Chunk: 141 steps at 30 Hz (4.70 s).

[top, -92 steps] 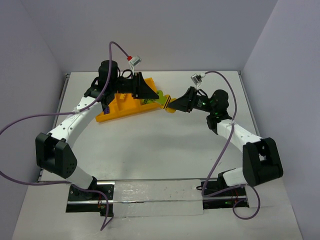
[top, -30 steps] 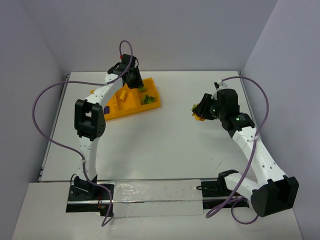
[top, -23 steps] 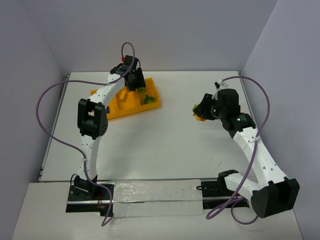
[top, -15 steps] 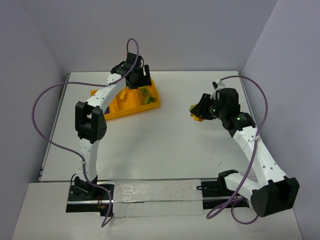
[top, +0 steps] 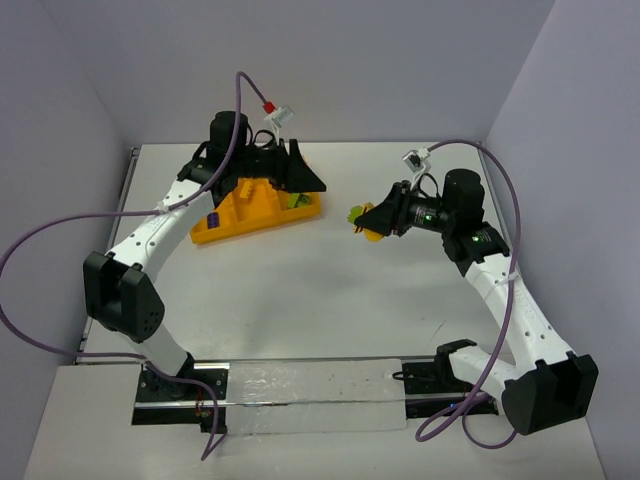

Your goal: Sort the legos into containers by color

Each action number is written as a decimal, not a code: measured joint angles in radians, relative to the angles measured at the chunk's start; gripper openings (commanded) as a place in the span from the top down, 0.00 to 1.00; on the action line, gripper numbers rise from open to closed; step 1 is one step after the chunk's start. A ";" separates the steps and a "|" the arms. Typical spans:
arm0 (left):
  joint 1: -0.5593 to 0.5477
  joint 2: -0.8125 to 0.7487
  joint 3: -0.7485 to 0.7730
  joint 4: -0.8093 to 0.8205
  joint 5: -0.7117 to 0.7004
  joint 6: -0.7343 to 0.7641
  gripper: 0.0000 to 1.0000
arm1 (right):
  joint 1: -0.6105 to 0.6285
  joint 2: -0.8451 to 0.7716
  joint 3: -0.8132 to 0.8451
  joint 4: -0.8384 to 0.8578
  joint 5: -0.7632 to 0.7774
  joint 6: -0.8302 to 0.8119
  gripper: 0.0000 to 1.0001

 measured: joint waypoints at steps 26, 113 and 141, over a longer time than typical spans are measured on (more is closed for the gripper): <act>-0.139 0.038 -0.007 0.149 0.414 -0.059 0.36 | 0.004 0.013 -0.022 0.171 -0.259 0.085 1.00; 0.093 0.031 -0.018 -0.103 -0.020 0.040 1.00 | 0.004 0.056 -0.002 -0.054 0.067 -0.002 0.89; 0.049 0.573 0.465 -0.338 -0.851 -0.046 0.20 | 0.004 0.062 0.005 -0.138 0.201 -0.036 0.89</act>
